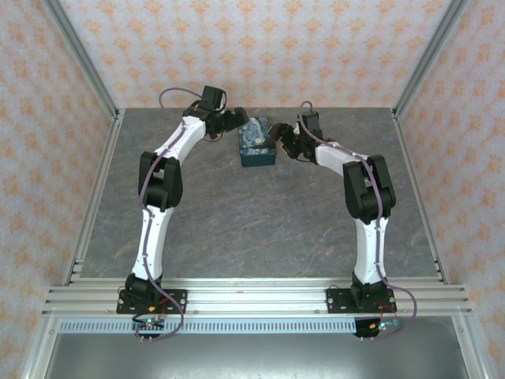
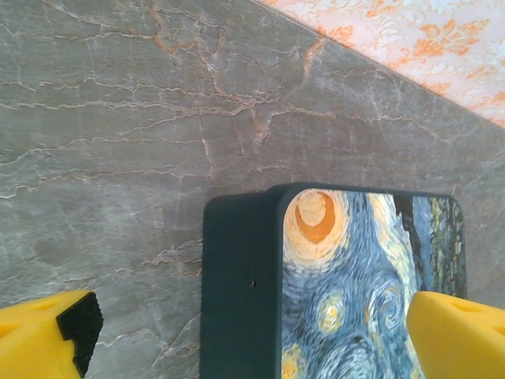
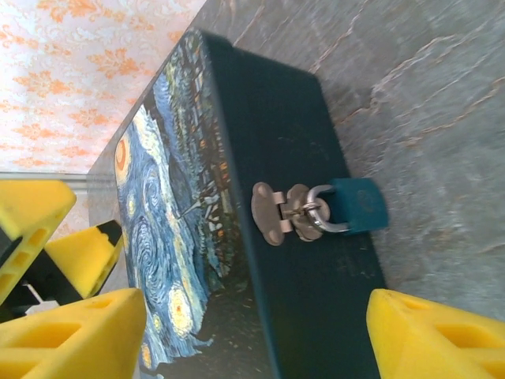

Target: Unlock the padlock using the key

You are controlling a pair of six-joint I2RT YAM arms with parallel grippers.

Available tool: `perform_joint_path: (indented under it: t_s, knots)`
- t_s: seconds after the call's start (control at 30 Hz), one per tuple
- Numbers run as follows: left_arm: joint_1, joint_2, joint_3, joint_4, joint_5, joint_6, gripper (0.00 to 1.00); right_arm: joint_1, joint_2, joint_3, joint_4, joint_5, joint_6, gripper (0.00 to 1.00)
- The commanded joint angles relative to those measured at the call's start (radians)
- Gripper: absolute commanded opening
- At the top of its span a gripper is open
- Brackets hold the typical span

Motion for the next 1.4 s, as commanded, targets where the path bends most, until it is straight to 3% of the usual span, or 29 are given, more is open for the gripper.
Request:
perform_joint_path:
  t_s: [0.0, 0.33, 0.57, 0.77, 1.0, 1.17, 1.37]
  knots:
    - [-0.006, 0.017, 0.046, 0.006, 0.055, -0.084, 1.0, 0.015, 0.024, 0.06, -0.037, 0.006, 0.019, 0.71]
    - [-0.049, 0.066, 0.104, 0.051, 0.129, -0.165, 1.0, 0.07, 0.012, 0.053, -0.075, 0.018, -0.001, 0.55]
    - [-0.092, 0.038, 0.091, 0.006, 0.158, -0.11, 1.0, 0.118, -0.061, -0.044, -0.057, 0.044, -0.003, 0.38]
    - [-0.127, -0.046, -0.027, 0.008, 0.176, -0.06, 1.0, 0.181, -0.168, -0.224, 0.033, 0.081, 0.03, 0.29]
    - [-0.15, -0.169, -0.225, 0.071, 0.155, -0.035, 1.0, 0.274, -0.32, -0.456, 0.144, 0.144, 0.095, 0.29]
    - [-0.133, -0.179, -0.192, 0.03, 0.08, -0.012, 1.0, 0.292, -0.481, -0.606, 0.153, 0.218, 0.105, 0.59]
    - [-0.068, -0.274, -0.185, 0.008, 0.035, -0.013, 1.0, 0.256, -0.71, -0.609, -0.072, 0.337, -0.021, 0.78]
